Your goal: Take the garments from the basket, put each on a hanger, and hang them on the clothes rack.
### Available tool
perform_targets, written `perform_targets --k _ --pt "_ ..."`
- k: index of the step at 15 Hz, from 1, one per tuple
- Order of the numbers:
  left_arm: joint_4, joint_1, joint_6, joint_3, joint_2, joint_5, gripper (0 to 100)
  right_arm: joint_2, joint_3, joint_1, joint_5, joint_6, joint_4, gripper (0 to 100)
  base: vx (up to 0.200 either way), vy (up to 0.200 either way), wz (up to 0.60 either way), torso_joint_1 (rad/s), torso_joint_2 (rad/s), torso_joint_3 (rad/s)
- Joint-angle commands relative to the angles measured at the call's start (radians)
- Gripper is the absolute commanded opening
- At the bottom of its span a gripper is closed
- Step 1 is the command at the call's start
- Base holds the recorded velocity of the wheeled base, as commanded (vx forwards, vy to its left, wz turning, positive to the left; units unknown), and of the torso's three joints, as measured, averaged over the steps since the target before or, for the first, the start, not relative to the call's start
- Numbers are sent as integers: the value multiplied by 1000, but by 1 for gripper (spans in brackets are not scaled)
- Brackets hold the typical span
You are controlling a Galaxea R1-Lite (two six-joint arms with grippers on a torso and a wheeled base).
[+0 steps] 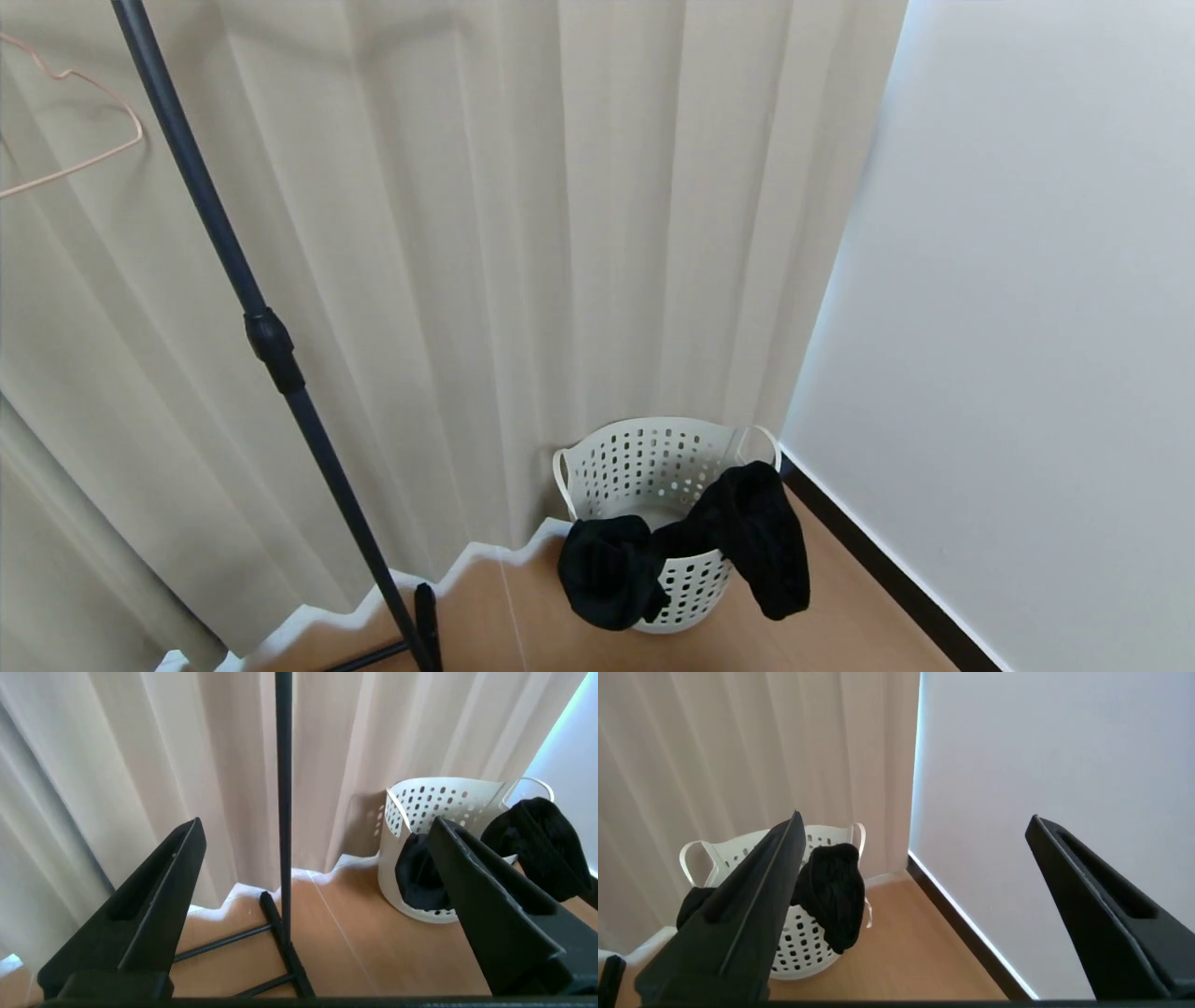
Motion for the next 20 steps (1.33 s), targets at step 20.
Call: perform_targets --k 20 --pt "0 1 0 0 -1 5 100 1 0 0 0 0 0 100 0 0 0 0 0 -29"
